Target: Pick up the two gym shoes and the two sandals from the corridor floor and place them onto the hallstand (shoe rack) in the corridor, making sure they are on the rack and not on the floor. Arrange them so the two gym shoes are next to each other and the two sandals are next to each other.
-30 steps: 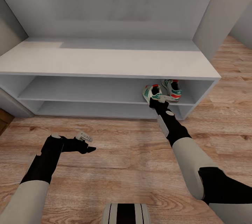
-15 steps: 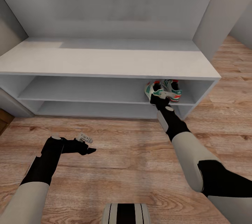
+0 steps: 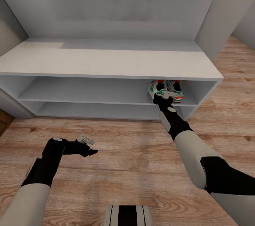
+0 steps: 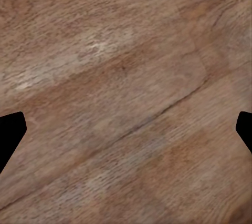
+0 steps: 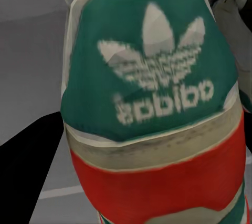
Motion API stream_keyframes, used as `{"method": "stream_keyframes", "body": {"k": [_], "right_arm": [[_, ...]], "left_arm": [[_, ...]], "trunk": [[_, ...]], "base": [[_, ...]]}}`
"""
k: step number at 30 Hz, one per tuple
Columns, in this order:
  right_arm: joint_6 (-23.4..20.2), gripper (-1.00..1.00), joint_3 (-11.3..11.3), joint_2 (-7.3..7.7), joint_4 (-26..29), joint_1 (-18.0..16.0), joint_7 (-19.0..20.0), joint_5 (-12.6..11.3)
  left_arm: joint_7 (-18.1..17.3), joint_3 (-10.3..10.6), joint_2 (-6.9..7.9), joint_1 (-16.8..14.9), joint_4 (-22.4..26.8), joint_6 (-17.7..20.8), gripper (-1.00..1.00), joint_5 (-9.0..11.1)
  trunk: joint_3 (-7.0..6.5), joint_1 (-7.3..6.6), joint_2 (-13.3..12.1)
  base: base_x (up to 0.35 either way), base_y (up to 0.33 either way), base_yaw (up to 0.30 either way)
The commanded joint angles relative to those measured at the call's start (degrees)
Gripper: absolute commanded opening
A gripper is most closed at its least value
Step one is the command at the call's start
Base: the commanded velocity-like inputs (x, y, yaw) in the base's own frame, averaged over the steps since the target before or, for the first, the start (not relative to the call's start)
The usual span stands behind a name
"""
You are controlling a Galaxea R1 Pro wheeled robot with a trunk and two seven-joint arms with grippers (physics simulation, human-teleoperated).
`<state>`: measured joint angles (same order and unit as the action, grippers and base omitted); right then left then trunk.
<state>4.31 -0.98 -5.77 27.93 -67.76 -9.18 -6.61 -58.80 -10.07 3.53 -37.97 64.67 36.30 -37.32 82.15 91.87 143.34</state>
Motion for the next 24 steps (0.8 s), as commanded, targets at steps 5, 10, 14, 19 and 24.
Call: {"method": "stream_keyframes", "body": {"k": [5, 10, 14, 19, 24], "right_arm": [[1.64, -1.0, 0.01, 0.04, -1.43, -0.26, -0.04, 0.01], [2.78, -1.0, 0.01, 0.05, -1.83, -0.31, -0.04, 0.02], [3.16, -1.0, 0.06, 0.05, -2.04, -0.23, -0.05, 0.02], [3.43, -1.0, 0.12, 0.07, -2.26, 0.05, -0.05, 0.02], [5.43, -1.0, 0.13, 0.13, -5.93, 0.15, 0.03, 0.02]], "left_arm": [[-0.03, 0.05, -0.79, 0.0, -0.05, 0.06, 1.0, -0.09], [0.03, 0.13, -1.79, 0.0, -0.07, 0.14, 1.0, -0.28], [0.08, 0.19, -2.43, 0.0, -0.07, 0.16, 1.0, -0.34], [0.15, 0.21, -3.21, 0.13, -0.07, 0.17, 1.0, -0.37], [0.11, 0.22, -3.65, 0.24, 0.0, 0.24, 1.0, -0.38]], "trunk": [[0.0, 0.0, 0.0], [0.0, 0.0, 0.0], [0.0, 0.0, 0.0], [0.0, 0.0, 0.0], [0.0, 0.0, 0.0]], "base": [[0.0, 0.0, 0.0], [0.0, 0.0, 0.0], [0.0, 0.0, 0.0], [0.0, 0.0, 0.0], [0.0, 0.0, 0.0]]}}
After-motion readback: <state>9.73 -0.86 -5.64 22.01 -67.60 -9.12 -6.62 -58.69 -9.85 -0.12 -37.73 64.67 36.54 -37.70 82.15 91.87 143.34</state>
